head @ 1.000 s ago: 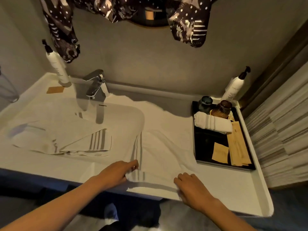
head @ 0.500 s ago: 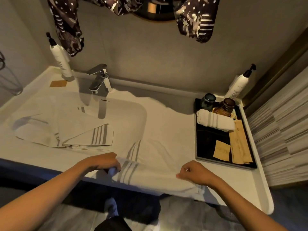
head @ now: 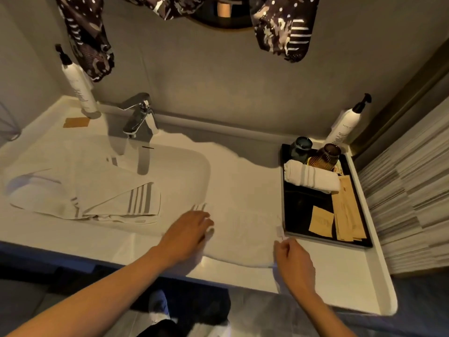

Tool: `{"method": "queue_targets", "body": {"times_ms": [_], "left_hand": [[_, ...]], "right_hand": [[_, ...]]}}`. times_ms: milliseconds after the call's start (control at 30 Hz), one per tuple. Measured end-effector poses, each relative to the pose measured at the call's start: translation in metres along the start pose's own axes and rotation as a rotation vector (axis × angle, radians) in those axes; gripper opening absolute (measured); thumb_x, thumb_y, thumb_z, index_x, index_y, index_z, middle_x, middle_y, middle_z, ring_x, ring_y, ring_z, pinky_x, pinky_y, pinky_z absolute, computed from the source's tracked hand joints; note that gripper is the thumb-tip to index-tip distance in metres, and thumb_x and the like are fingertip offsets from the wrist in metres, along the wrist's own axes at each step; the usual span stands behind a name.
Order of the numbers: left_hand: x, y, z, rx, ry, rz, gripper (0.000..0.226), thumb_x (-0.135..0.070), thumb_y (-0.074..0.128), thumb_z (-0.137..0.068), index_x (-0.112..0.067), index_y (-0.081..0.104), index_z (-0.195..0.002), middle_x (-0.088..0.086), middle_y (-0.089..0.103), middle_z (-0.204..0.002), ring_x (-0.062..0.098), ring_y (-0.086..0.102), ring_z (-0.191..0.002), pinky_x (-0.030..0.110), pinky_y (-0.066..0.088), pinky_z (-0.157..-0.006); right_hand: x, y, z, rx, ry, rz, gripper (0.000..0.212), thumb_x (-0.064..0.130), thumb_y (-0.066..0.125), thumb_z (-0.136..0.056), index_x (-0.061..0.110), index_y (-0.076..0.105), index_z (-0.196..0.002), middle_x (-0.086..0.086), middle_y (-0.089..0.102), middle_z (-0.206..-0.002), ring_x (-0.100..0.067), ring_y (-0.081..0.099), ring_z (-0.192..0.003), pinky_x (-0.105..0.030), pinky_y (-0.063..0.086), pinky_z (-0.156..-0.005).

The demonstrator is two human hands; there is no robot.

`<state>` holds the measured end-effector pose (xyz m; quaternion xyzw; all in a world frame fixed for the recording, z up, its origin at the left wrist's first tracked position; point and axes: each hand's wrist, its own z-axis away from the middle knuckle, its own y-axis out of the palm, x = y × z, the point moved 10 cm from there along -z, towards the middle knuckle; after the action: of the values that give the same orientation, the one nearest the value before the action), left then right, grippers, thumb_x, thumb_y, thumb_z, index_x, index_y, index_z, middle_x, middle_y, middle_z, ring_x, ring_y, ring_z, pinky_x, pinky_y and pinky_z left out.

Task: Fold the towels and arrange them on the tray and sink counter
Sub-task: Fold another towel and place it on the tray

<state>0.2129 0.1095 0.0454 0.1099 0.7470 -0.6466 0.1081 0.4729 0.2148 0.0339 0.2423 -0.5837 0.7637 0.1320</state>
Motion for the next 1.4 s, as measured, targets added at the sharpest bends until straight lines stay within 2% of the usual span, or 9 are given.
{"method": "queue_targets", "body": {"times_ms": [133, 200, 300, 500, 667, 800, 933, 1100, 1400], "left_hand": [[-0.016, 0.057, 0.012, 0.290, 0.005, 0.005, 0.050, -0.026, 0.038, -0.103, -0.019, 0.032, -0.152, 0.004, 0.025, -0.160, 0.024, 0.023, -0.147, 0.039, 0.019, -0.120], [-0.012, 0.062, 0.016, 0.288, -0.016, 0.044, 0.052, -0.027, 0.036, -0.104, -0.021, 0.024, -0.154, 0.000, 0.015, -0.162, 0.019, 0.012, -0.150, 0.034, 0.006, -0.121], [-0.003, 0.062, 0.021, 0.310, 0.018, 0.042, 0.053, -0.034, 0.028, -0.102, -0.026, 0.023, -0.154, -0.006, 0.013, -0.162, 0.012, 0.007, -0.149, 0.030, 0.008, -0.120], [0.000, 0.062, 0.023, 0.333, -0.016, 0.030, 0.059, -0.047, 0.010, -0.100, -0.029, 0.022, -0.154, -0.011, 0.008, -0.161, 0.009, 0.002, -0.148, 0.030, 0.005, -0.118], [-0.004, 0.064, 0.027, 0.336, -0.046, -0.026, 0.061, -0.035, 0.018, -0.094, -0.026, 0.021, -0.155, -0.009, 0.007, -0.162, 0.013, 0.002, -0.150, 0.036, 0.002, -0.120], [-0.004, 0.064, 0.028, 0.343, -0.028, -0.036, 0.063, -0.035, 0.016, -0.092, -0.026, 0.021, -0.154, -0.008, 0.007, -0.162, 0.015, 0.004, -0.150, 0.038, 0.006, -0.121], [-0.005, 0.061, 0.028, 0.344, -0.036, -0.047, 0.068, -0.036, 0.013, -0.088, -0.026, 0.018, -0.155, -0.010, 0.003, -0.162, 0.012, 0.001, -0.150, 0.032, 0.000, -0.120], [-0.003, 0.065, 0.031, 0.334, -0.040, -0.074, 0.065, -0.031, 0.022, -0.089, -0.026, 0.022, -0.154, -0.007, 0.008, -0.163, 0.014, 0.005, -0.150, 0.040, 0.009, -0.122], [-0.043, 0.071, 0.016, 0.307, 0.097, -0.048, 0.052, -0.037, 0.021, -0.102, -0.030, 0.020, -0.154, -0.006, 0.015, -0.162, 0.014, 0.008, -0.149, 0.045, 0.009, -0.122]], "right_hand": [[-0.013, 0.020, -0.001, 0.127, 0.306, -0.175, 0.059, 0.052, 0.056, -0.091, 0.007, 0.049, -0.128, -0.013, 0.055, -0.123, -0.029, 0.058, -0.100, -0.028, 0.044, -0.075], [-0.006, 0.036, -0.008, 0.221, 0.477, -0.517, 0.064, 0.041, 0.067, -0.088, 0.002, 0.046, -0.134, -0.014, 0.058, -0.124, -0.026, 0.058, -0.097, -0.023, 0.046, -0.067], [0.003, 0.057, -0.011, 0.337, 0.632, -0.781, 0.058, 0.021, 0.073, -0.082, 0.001, 0.050, -0.131, -0.014, 0.063, -0.108, -0.027, 0.061, -0.088, -0.034, 0.052, -0.072], [0.010, 0.056, -0.015, 0.353, 0.582, -0.728, 0.032, -0.002, 0.063, -0.079, 0.003, 0.055, -0.110, -0.011, 0.061, -0.091, -0.027, 0.059, -0.080, -0.043, 0.056, -0.075], [0.005, 0.058, -0.008, 0.376, 0.641, -0.785, 0.078, 0.024, 0.086, -0.064, 0.004, 0.047, -0.129, -0.014, 0.063, -0.115, -0.030, 0.064, -0.091, -0.039, 0.058, -0.069], [0.023, 0.066, 0.005, 0.598, 0.675, -0.839, 0.044, 0.017, 0.078, -0.079, 0.001, 0.056, -0.114, -0.016, 0.064, -0.094, -0.031, 0.060, -0.080, -0.040, 0.053, -0.070], [0.038, 0.065, 0.000, 0.593, 0.546, -0.855, 0.043, 0.003, 0.067, -0.075, 0.001, 0.059, -0.117, -0.020, 0.066, -0.109, -0.037, 0.062, -0.100, -0.051, 0.053, -0.092], [0.044, 0.060, 0.003, 0.645, 0.542, -1.140, 0.032, -0.010, 0.059, -0.084, -0.002, 0.062, -0.115, -0.024, 0.070, -0.106, -0.035, 0.068, -0.094, -0.043, 0.059, -0.078], [-0.003, 0.001, -0.015, 0.291, 0.507, -0.746, 0.037, -0.011, 0.072, -0.071, -0.003, 0.064, -0.106, -0.019, 0.069, -0.098, -0.033, 0.066, -0.087, -0.044, 0.058, -0.075]]}}
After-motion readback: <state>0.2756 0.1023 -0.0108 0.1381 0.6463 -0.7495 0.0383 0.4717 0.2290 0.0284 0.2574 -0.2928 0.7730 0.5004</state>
